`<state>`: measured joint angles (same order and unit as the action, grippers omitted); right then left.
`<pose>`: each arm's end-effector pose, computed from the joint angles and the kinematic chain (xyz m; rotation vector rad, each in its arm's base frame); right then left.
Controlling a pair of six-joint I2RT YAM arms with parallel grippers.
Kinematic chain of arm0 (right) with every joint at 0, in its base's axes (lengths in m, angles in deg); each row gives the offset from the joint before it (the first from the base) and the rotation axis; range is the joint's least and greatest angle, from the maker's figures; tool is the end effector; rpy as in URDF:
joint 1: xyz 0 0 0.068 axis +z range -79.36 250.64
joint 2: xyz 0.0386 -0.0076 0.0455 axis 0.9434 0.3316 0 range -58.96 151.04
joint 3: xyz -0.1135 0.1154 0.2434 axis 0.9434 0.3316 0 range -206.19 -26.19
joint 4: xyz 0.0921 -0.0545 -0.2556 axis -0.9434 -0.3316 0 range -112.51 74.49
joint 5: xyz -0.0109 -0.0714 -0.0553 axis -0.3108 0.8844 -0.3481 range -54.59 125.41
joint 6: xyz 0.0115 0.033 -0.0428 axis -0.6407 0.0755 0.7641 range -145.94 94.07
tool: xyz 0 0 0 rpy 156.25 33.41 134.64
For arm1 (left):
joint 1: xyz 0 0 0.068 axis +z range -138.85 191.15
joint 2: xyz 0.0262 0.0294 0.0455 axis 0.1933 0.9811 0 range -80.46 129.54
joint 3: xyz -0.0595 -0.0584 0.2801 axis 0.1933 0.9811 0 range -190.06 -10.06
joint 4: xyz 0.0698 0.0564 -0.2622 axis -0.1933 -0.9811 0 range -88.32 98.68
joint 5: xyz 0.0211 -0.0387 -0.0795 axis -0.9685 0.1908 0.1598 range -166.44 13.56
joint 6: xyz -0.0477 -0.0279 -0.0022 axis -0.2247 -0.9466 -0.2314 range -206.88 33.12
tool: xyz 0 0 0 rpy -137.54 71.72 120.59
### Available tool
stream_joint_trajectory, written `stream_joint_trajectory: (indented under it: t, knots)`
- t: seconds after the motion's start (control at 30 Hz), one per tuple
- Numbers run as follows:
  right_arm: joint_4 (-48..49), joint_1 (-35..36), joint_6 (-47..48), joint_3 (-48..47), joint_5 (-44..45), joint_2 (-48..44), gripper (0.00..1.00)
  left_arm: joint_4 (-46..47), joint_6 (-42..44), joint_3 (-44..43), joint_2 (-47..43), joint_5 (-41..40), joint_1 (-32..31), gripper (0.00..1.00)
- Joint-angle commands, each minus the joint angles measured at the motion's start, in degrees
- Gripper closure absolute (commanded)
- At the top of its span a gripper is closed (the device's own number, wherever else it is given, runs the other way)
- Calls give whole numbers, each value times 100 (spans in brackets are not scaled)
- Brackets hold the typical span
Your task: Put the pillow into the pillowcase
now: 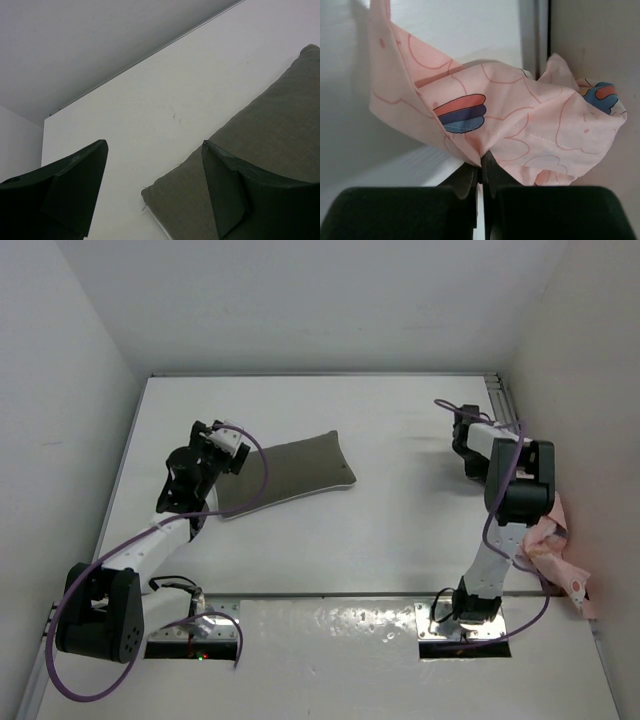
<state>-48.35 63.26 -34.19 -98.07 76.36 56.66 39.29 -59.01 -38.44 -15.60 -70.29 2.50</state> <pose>0.3907 -0.0754 0.1326 0.4904 2.6892 -1.0174 0.2527 -0.0425 0.2519 0.6013 1.5636 0.1635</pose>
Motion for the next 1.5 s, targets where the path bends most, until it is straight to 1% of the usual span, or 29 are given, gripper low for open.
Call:
stream_joint_trajectory:
  t: [0.0,0.07,0.13,0.17,0.2,0.3,0.33,0.37,0.4,0.5,0.6,0.7,0.73,0.77,0.8,0.9,1.0,1.03,1.07,1.1,1.13,1.17,1.2,1.23,1.27,1.37,1.4,1.43,1.47]
  knots:
    - [331,499,517,-63,-341,-661,100,103,-1,-27,-132,0,-23,28]
    - [331,1043,588,-230,-770,-1039,100,50,-141,-79,-97,9,-23,29]
    - [470,1693,640,-510,-1953,-1680,100,-2,-238,-124,-44,105,-23,29]
    - [480,1974,684,-659,-2246,-2013,100,-46,-222,-141,-26,184,-23,29]
    - [489,2534,963,-1070,-2554,-2121,100,-125,-169,-133,9,454,-41,29]
    - [988,3327,871,-1635,-3694,-2533,100,-239,-90,-194,79,799,-102,24]
    - [1338,3400,538,-1593,-3943,-2665,100,-248,-124,-203,79,835,-111,22]
    - [2116,3436,265,-1497,-4067,-2780,100,-231,-142,-212,88,844,-137,18]
    - [2515,3410,-390,-1183,-4573,-3007,100,-170,-160,-212,97,852,-155,17]
    - [3501,3339,-1254,-768,-4772,-3237,100,-108,-169,-229,62,853,-164,15]
    - [3767,3243,-1844,-268,-4553,-3361,100,-82,-142,-238,18,704,-146,12]
    - [3531,2980,-2468,102,-4630,-3265,99,-55,-142,-247,9,589,-146,10]
    - [3400,2909,-2549,156,-4648,-3221,85,-55,-125,-264,9,589,-138,9]
    - [3094,2822,-2593,235,-4762,-3072,61,-47,-116,-256,-17,589,-138,9]
    - [2925,2647,-2524,305,-4885,-3001,2,-81,-72,-256,-26,632,-138,9]
    - [2221,2260,-2489,454,-4615,-2869,1,-230,-11,-264,-79,677,-137,8]
    - [2597,1786,-2619,1076,-4271,-3184,3,-537,51,-247,-149,764,-120,8]
    - [2859,1662,-2646,1236,-4401,-3281,60,-599,86,-256,-158,791,-120,8]
    - [3236,1591,-2629,1359,-4559,-3352,97,-661,95,-238,-167,808,-111,10]
    - [3518,1651,-2411,1448,-4743,-3404,100,-766,95,-247,-175,817,-111,17]
    - [3573,1765,-2227,1396,-4867,-3353,100,-811,104,-256,-175,852,-76,30]
    - [3426,2079,-1877,1091,-4921,-3126,96,-889,104,-273,-158,974,-50,54]
    - [3320,2256,-1690,897,-4973,-2958,78,-908,86,-291,-167,1028,-15,64]
    - [3049,2423,-1488,721,-5087,-2765,21,-908,51,-299,-158,1046,-6,74]
    - [2908,2747,-1295,310,-5140,-2563,3,-908,16,-308,-141,1055,3,76]
    - [2713,3240,-960,-307,-5202,-1676,1,-951,-116,-361,-158,915,12,74]
    - [2748,3338,-976,-440,-5211,-1473,1,-978,-125,-378,-158,836,12,69]
    - [2783,3400,-1003,-554,-5255,-1045,1,-995,-212,-396,-158,757,29,53]
    - [2766,3505,-1047,-877,-5307,-832,1,-1022,-239,-405,-158,582,38,50]
